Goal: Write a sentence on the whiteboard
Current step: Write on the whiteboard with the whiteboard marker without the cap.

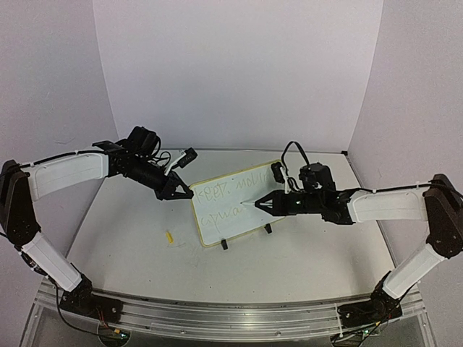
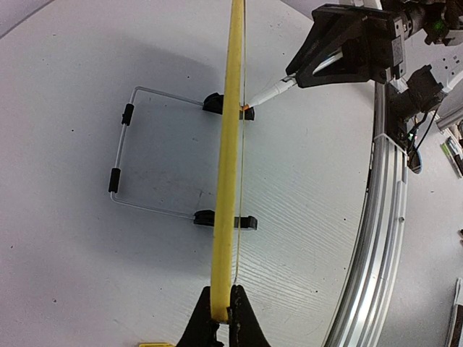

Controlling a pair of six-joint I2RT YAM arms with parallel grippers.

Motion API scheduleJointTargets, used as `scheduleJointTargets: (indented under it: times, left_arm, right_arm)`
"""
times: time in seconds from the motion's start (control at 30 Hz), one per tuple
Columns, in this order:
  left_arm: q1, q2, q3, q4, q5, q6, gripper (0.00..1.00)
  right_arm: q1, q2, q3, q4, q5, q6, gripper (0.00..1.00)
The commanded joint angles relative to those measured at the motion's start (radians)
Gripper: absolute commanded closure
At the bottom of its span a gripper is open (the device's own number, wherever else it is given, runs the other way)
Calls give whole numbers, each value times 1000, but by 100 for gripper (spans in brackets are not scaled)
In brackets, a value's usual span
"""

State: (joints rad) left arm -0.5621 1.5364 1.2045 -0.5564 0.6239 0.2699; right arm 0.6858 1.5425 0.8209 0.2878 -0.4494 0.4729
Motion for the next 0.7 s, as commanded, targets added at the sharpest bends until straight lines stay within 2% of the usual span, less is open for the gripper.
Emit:
scheduleJointTargets:
  times: [0.0,0.67]
  left_arm:
    - [-19,14,1,-62,-77,49,100]
    - [-18,19,3,-60,-75,48,100]
  right_arm:
    - [-5,-15,-26,10,72,12,100]
    - [-4,1,-25,54,56,35,100]
